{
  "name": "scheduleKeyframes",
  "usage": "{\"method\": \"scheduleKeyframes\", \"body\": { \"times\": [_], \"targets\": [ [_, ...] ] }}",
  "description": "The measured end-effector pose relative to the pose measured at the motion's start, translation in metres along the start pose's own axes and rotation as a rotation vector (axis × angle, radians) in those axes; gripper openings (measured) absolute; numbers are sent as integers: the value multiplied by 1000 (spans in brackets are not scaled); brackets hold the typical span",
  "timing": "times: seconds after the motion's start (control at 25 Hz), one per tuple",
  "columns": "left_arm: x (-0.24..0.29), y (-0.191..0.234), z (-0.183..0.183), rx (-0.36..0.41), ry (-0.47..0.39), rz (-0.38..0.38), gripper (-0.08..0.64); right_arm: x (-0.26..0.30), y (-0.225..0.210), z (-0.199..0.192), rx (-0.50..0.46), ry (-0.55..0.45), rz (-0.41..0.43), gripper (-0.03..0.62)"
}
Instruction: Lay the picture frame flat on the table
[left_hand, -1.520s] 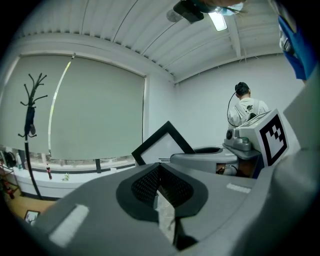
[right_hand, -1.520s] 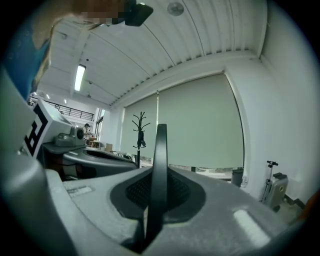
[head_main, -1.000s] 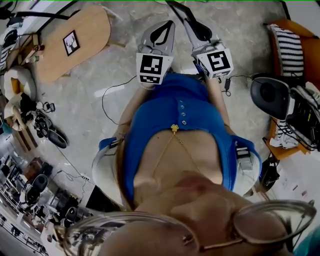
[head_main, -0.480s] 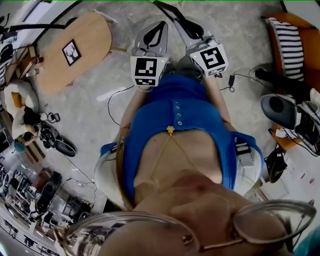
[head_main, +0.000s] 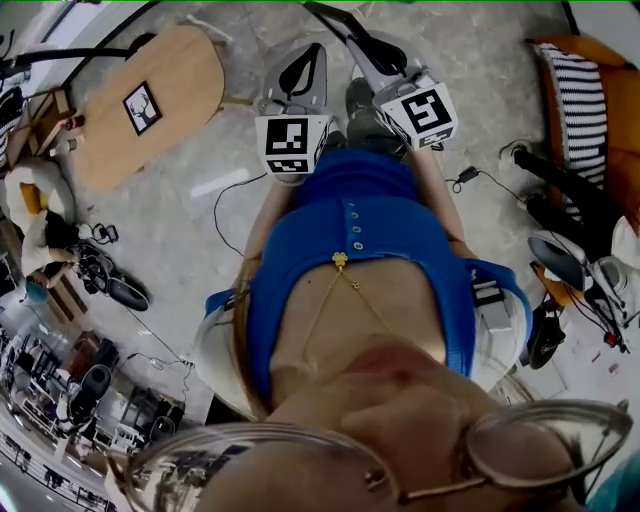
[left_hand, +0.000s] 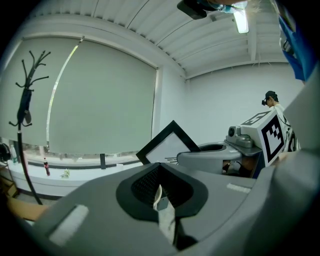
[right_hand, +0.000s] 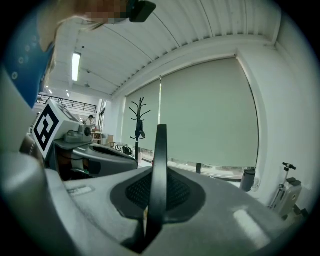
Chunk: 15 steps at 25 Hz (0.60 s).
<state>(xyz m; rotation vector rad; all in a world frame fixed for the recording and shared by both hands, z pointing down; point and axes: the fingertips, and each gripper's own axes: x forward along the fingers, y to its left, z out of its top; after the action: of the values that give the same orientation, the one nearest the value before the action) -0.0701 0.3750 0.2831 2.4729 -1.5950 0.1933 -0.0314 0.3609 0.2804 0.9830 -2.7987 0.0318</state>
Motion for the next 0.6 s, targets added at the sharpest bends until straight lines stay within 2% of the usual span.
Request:
{"method": "scheduleKeyframes", "body": {
  "times": [0.32,0.6],
  "targets": [
    [73,30,29,18,3,19,2,53,-66,19,-7,-35,36,21],
    [147,56,53,19,-5,85,2,102,-129,34,4,-75,114,21]
  ]
}}
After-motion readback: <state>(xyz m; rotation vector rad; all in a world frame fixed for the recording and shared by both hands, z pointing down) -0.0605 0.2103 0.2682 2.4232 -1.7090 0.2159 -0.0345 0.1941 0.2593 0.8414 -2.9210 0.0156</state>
